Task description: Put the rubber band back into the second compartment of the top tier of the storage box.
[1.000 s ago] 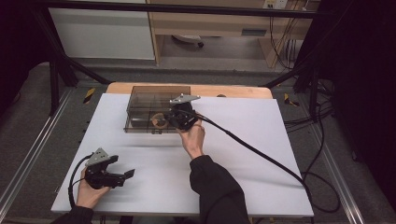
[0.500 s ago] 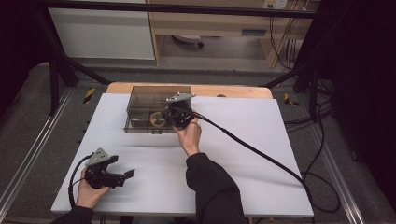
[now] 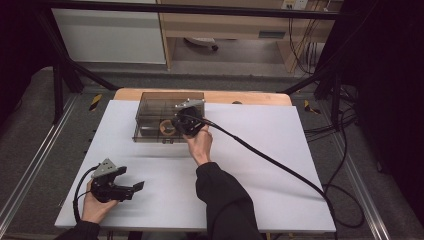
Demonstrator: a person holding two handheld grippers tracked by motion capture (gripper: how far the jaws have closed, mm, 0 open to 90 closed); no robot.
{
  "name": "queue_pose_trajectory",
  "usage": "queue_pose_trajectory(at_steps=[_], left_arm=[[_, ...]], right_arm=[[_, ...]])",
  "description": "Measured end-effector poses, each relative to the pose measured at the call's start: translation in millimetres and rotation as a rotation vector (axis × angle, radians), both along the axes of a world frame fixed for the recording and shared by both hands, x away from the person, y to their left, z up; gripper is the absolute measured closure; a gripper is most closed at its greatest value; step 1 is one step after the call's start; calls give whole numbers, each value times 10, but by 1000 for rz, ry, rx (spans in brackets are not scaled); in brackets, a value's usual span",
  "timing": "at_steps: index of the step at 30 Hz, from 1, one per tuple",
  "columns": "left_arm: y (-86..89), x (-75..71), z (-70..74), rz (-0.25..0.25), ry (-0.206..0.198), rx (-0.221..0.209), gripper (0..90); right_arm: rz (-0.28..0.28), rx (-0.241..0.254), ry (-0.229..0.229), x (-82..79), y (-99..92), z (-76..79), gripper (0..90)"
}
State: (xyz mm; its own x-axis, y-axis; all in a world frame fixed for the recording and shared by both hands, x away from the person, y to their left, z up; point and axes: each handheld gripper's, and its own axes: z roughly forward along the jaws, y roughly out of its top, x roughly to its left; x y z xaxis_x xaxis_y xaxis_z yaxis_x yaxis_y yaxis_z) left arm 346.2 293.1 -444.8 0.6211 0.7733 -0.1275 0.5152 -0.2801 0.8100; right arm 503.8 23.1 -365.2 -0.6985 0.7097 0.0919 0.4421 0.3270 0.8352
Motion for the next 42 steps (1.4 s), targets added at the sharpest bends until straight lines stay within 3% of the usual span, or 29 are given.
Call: queue_pose_trajectory(at_steps=[29, 42], left_arm=[[1, 0, 1, -2, -3, 3, 51], [0, -1, 2, -1, -1, 1, 51]], right_arm=[[20, -53, 37, 13, 65, -200, 841], [37, -42, -7, -81, 2, -35, 668]])
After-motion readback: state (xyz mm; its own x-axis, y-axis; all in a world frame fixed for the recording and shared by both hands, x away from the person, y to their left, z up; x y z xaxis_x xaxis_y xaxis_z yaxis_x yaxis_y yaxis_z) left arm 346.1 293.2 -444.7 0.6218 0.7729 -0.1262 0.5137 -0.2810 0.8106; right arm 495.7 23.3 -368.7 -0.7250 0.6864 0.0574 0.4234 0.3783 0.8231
